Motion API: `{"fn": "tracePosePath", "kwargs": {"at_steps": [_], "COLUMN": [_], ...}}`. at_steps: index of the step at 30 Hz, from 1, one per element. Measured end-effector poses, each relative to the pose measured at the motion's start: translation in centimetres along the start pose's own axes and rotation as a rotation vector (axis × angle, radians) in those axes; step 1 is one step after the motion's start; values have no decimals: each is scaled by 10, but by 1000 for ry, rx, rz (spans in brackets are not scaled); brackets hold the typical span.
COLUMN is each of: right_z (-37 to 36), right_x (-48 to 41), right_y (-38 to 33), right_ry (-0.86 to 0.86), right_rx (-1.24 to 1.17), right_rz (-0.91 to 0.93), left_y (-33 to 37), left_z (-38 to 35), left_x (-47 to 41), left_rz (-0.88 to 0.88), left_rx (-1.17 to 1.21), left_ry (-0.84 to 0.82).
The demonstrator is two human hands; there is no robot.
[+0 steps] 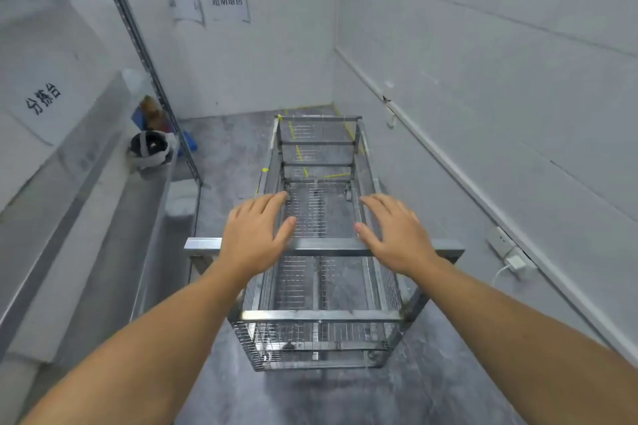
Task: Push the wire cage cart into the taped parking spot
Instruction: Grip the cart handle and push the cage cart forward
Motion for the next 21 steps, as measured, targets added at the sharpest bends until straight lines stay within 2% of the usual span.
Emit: {"fn": "tracePosePath", "kwargs": {"at_steps": [10, 14, 21], "right_z": [-44, -48, -56], "right_x": [23, 20, 13], "right_y": [3, 3, 0], "right_ry": [-83, -90, 14], "right_rx": [203, 231, 221], "right_rz": [49, 5, -72], "left_y": [-15, -26, -37], "left_z": [-33, -34, -38], "left_x": [23, 18, 5], "left_rz": [-128, -181, -219], "left_rx": [-105, -154, -221], "left_ry": [-129, -164, -181]}}
Point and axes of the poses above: each hand's wrist, its own x-axis away from the middle knuckle, its own z-axis out of the back of the hand, y = z × x, the point moved 1 cm from there along -x, towards the middle knuckle, and after that the axes turned 10 degrees about -y, right-handed, at the moved point
